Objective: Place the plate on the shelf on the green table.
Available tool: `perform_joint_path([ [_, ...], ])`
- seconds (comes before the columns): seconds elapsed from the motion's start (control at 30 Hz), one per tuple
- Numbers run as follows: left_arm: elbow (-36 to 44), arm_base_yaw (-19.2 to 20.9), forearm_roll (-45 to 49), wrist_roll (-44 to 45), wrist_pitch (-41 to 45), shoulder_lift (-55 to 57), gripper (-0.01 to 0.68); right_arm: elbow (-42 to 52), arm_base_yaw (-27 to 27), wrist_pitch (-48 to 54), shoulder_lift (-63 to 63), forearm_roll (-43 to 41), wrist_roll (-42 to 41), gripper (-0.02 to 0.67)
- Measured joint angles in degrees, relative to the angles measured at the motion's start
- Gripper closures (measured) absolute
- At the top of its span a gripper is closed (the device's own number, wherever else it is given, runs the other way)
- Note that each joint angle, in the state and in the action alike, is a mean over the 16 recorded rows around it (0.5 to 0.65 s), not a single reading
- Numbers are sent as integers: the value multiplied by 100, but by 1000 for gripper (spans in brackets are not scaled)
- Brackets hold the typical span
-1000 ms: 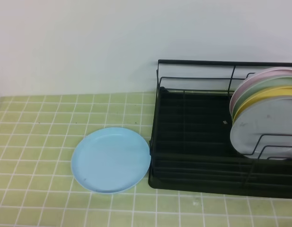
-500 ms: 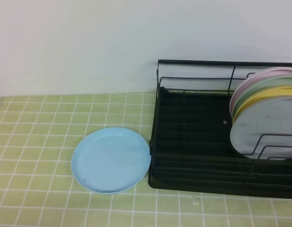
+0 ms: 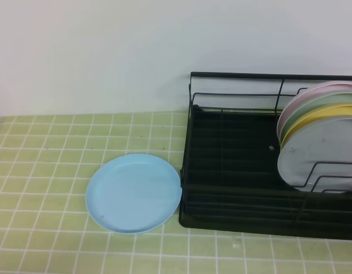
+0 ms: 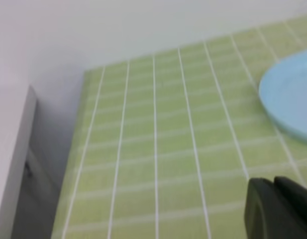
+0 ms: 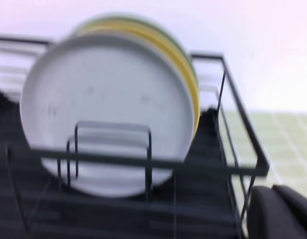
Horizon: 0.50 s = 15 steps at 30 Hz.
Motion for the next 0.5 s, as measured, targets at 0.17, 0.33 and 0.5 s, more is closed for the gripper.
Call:
perform_joint_path([
  [0.17, 0, 0, -14, 98, -1046, 0, 675, 0, 0, -761, 3, 0, 0, 652],
  [0.33, 0, 0, -84, 113, -2578, 0, 675, 0, 0, -1602, 5, 0, 0, 652],
  [0.5, -1, 0, -99, 115, -3995, 0, 675, 0, 0, -2241, 5, 0, 0, 652],
])
